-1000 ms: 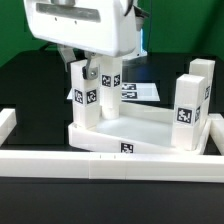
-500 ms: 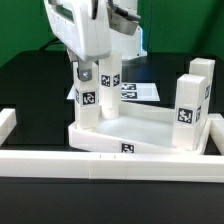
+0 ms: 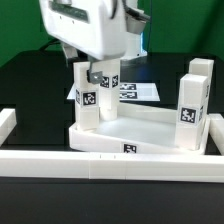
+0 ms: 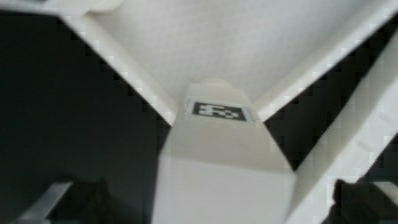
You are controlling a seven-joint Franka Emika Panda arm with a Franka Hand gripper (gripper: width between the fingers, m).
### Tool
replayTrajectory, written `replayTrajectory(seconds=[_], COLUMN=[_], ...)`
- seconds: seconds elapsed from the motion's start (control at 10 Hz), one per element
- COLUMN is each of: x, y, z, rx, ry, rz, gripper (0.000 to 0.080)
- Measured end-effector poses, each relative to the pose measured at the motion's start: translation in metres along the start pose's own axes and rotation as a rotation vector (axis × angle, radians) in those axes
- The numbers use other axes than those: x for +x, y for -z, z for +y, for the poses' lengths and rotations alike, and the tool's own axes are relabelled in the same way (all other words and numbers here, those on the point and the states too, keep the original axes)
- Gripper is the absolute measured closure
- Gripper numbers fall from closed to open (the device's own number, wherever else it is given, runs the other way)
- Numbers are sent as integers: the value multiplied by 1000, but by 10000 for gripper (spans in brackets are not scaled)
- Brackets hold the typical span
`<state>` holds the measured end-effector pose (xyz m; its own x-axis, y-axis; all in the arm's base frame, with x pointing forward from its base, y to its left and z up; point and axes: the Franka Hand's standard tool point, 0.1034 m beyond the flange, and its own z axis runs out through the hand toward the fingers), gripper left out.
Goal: Assemble desk
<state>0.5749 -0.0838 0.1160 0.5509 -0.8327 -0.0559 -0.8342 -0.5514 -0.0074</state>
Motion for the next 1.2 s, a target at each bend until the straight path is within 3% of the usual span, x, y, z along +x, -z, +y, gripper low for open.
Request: replayTrajectory(seconds=[0.4, 0.6, 1.2], x=[1, 2, -1], y=[0, 0, -3], z=[1, 0, -3], rx=[0, -25, -42], ry=[288, 479, 914], rz=[0, 22, 43], gripper=[151, 151, 151])
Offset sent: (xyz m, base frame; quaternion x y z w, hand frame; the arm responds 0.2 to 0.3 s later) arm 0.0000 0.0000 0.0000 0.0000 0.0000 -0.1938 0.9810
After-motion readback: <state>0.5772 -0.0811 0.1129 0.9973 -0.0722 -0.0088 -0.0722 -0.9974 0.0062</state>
